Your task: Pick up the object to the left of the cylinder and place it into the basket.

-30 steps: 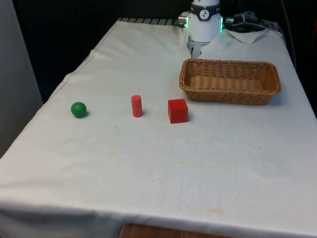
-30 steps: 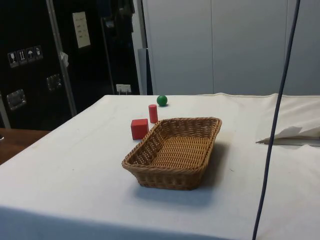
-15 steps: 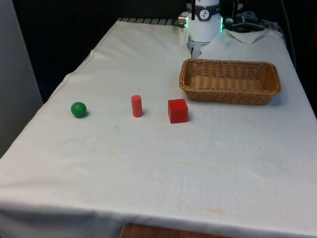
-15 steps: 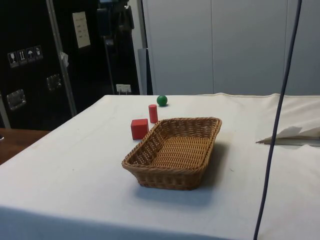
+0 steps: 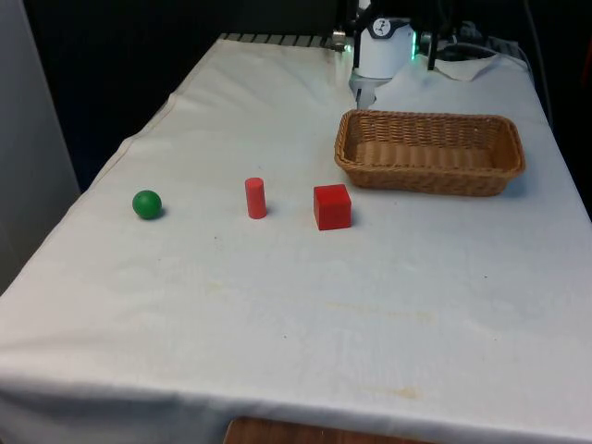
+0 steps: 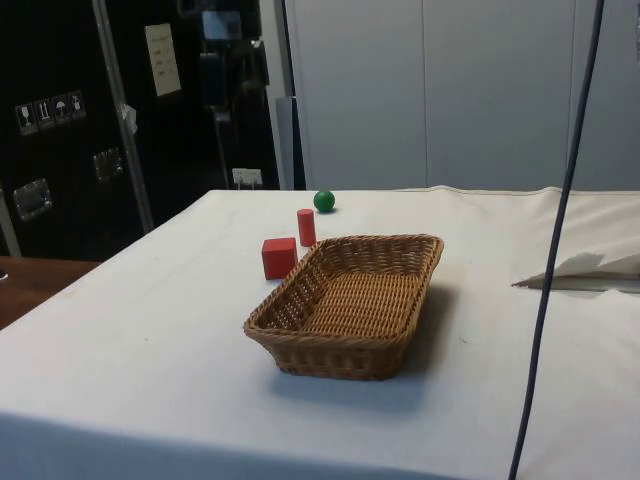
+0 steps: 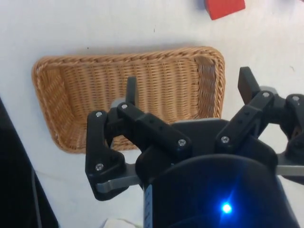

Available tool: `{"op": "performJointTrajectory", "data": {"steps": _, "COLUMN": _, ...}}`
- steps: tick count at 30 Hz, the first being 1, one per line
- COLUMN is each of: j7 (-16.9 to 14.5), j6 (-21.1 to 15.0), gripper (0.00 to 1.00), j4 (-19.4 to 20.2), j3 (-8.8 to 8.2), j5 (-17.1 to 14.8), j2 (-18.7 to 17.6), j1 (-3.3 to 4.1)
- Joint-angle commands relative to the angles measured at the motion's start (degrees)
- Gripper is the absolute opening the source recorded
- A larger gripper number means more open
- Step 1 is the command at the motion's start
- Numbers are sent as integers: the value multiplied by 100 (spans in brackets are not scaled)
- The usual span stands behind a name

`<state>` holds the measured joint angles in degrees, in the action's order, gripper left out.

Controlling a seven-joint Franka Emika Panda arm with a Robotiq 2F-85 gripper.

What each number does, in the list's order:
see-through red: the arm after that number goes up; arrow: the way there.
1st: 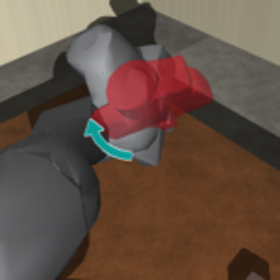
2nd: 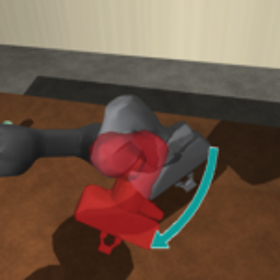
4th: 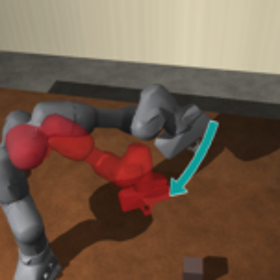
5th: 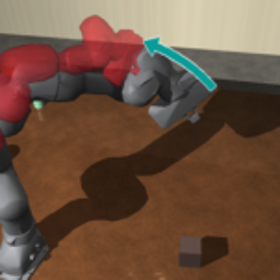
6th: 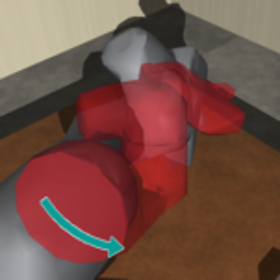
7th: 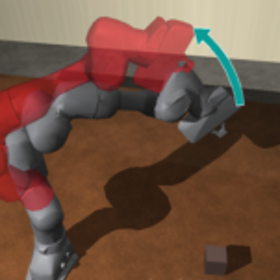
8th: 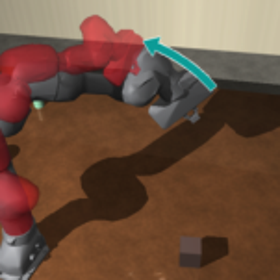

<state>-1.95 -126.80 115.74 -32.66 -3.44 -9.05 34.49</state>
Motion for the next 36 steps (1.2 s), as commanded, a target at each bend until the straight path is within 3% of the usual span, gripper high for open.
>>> {"op": "performJointTrajectory", "data": {"steps": 1, "j7": -52, "j6": -138, "gripper": 100, "j4": 52, "j3": 17, "j5": -57, "j2": -11, "j1": -6}}
{"op": "performJointTrajectory", "data": {"steps": 8, "j7": -189, "j6": -550, "gripper": 100, "j4": 241, "j3": 34, "j5": -74, "j2": -143, "j1": -11}}
{"op": "performJointTrajectory", "data": {"steps": 9, "j7": -120, "j6": -441, "gripper": 100, "j4": 195, "j3": 11, "j5": 0, "j2": -138, "j1": 0}}
{"op": "performJointTrajectory", "data": {"steps": 15, "j7": -413, "j6": -894, "gripper": 100, "j4": 390, "j3": 52, "j5": -155, "j2": -275, "j1": -17}}
{"op": "performJointTrajectory", "data": {"steps": 17, "j7": -372, "j6": -842, "gripper": 100, "j4": 367, "j3": 23, "j5": -92, "j2": -304, "j1": 0}}
{"op": "performJointTrajectory", "data": {"steps": 25, "j7": -825, "j6": -1318, "gripper": 100, "j4": 584, "j3": 92, "j5": -350, "j2": -481, "j1": -34}}
{"op": "performJointTrajectory", "data": {"steps": 27, "j7": -745, "j6": -1232, "gripper": 100, "j4": 544, "j3": 52, "j5": -258, "j2": -493, "j1": -6}}
{"op": "performJointTrajectory", "data": {"steps": 28, "j7": -859, "j6": -1358, "gripper": 100, "j4": 602, "j3": 97, "j5": -367, "j2": -504, "j1": -34}}
{"op": "performJointTrajectory", "data": {"steps": 36, "j7": -1100, "j6": -1851, "gripper": 100, "j4": 768, "j3": 143, "j5": -527, "j2": -756, "j1": -46}}
